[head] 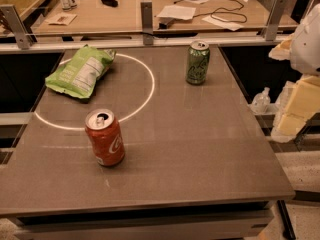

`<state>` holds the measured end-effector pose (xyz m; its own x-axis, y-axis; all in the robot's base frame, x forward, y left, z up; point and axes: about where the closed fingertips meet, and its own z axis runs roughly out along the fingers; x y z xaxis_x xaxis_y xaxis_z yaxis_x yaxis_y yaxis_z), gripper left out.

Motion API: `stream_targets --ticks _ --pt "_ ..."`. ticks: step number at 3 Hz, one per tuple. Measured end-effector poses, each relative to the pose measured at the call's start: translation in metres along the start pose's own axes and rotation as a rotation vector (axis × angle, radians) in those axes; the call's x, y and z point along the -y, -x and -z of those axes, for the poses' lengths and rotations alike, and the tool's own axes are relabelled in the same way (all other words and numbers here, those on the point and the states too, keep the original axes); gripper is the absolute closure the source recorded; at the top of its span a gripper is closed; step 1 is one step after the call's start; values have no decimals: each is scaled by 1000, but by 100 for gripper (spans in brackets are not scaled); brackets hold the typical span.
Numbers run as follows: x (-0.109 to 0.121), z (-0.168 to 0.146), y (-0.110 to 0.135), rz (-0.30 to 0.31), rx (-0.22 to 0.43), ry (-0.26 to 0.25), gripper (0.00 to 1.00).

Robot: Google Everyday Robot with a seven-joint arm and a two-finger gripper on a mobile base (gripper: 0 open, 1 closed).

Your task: Knock green can over

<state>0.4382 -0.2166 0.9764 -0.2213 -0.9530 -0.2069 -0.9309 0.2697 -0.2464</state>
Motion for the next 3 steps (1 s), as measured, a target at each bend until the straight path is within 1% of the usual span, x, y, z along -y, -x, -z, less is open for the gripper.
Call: stream_targets --ticks 1,2,3 --pt "0 0 0 0 0 0 0" --pt "1 -2 -1 -36 16 0 0" --pt "7 -13 -15 -194 107 4 0"
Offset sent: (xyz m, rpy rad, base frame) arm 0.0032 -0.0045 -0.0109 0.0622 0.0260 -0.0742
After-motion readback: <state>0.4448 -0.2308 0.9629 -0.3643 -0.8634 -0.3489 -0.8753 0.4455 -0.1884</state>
